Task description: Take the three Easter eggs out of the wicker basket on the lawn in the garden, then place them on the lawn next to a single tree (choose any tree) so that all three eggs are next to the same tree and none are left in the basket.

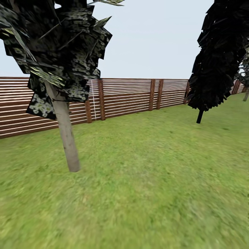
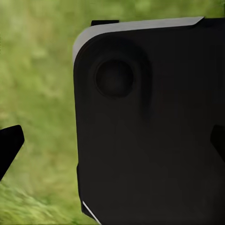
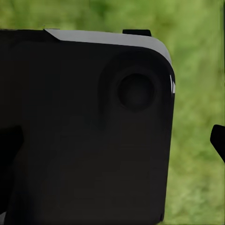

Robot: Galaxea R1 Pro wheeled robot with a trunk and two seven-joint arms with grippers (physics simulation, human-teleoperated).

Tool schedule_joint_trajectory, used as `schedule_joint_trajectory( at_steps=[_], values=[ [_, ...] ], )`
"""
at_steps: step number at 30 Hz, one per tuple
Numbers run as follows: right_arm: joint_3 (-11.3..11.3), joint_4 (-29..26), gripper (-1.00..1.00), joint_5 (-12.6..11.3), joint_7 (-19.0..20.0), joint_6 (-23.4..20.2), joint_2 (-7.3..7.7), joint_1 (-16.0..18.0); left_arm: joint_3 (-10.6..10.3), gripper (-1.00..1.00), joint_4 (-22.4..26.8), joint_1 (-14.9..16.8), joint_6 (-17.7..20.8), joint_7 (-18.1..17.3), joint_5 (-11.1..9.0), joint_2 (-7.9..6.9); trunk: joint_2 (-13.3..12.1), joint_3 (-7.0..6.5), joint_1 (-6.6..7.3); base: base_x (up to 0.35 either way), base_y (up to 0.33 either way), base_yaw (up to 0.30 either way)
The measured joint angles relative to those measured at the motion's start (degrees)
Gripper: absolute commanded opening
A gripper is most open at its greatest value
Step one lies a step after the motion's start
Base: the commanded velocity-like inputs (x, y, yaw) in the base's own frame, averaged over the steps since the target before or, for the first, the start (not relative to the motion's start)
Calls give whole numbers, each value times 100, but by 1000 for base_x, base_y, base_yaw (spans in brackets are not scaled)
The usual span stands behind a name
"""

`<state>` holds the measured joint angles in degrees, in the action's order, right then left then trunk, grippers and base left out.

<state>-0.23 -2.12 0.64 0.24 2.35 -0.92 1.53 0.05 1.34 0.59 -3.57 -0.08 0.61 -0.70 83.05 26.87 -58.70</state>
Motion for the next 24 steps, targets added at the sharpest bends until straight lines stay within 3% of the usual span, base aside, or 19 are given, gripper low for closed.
schedule_joint_trajectory(
  at_steps=[13, 24],
  values=[
    [0, 1, 100, 0, 0, 0, 0, 1, -14, 100, 3, -1, -9, 0, 2, 0, 0, 0, 0, 327, 1, -57],
    [0, -3, 100, 0, 0, 0, -5, 1, -21, 100, 3, -1, -15, 0, 2, 0, 0, 0, 1, 336, 87, -150]
  ],
)
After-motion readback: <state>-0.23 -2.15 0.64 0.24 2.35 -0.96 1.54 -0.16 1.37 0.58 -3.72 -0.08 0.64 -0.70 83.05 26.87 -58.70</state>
